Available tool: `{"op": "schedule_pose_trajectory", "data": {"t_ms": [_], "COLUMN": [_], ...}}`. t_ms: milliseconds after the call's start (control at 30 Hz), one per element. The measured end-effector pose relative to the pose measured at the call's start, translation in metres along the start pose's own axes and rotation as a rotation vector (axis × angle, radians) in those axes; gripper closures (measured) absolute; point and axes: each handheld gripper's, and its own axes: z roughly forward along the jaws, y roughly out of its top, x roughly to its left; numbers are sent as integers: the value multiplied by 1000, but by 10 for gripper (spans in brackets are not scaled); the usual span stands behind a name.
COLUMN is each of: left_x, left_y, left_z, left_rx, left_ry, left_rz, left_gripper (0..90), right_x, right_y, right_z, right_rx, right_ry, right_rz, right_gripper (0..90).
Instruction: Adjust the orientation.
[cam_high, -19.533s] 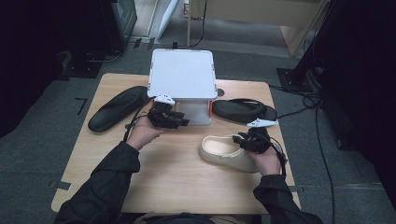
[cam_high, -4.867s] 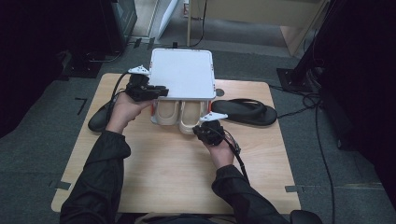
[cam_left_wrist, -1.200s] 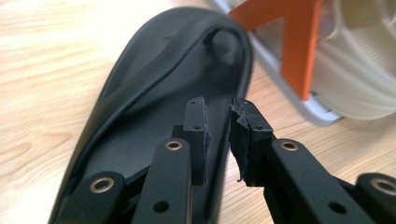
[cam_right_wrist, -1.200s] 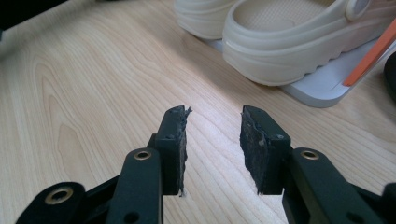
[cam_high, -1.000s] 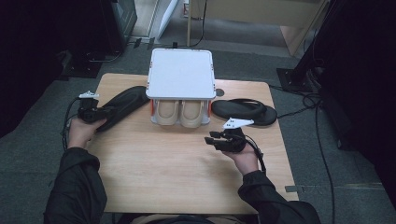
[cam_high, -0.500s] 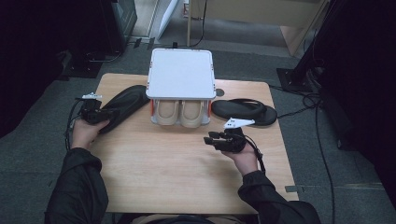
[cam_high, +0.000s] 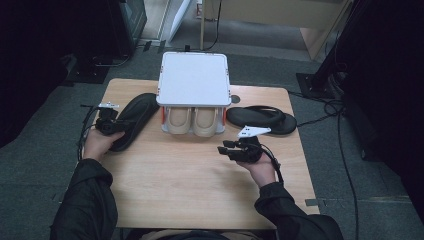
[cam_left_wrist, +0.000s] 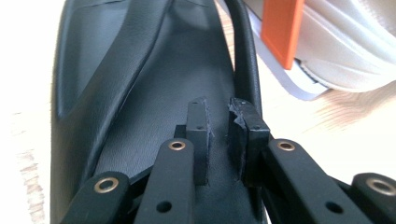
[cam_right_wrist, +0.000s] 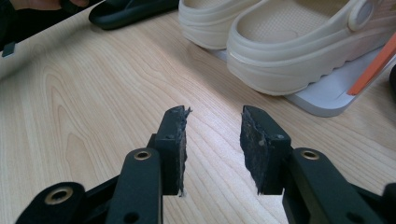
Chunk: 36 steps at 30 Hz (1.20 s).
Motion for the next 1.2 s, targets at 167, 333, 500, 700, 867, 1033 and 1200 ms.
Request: {"op": "schedule_pose_trajectory", "data": {"t_ms": [167,333,500,700,867,1033,1200], "left_x": [-11,-19,-27,-25,-19,-10,2], "left_y": [4,6,10,11,15,16,17], "left_z": [6,12,19,8,-11,-21,-16], "left_rx": [18,24,35,33,-12,-33,-17], "left_ry": [-27,-57,-69,-51,-26,14,33], "left_rz": [32,34,49,44,26,12,-15], "left_gripper": [784,780,772,700,668,575,518], "right_x": [1,0,0,-1,0,0,0], "right_y": [0,0,0,0,-1,-2,-4], "right_z": [0,0,1,2,3,4,1], "right_rx": [0,2,7,9,12,16,17], "right_ry": [-2,-2,-2,-2,-1,-1,-8], "right_rz": [-3,-3,-1,2,-3,4,5], "right_gripper": [613,613,612,611,611,609,608]}}
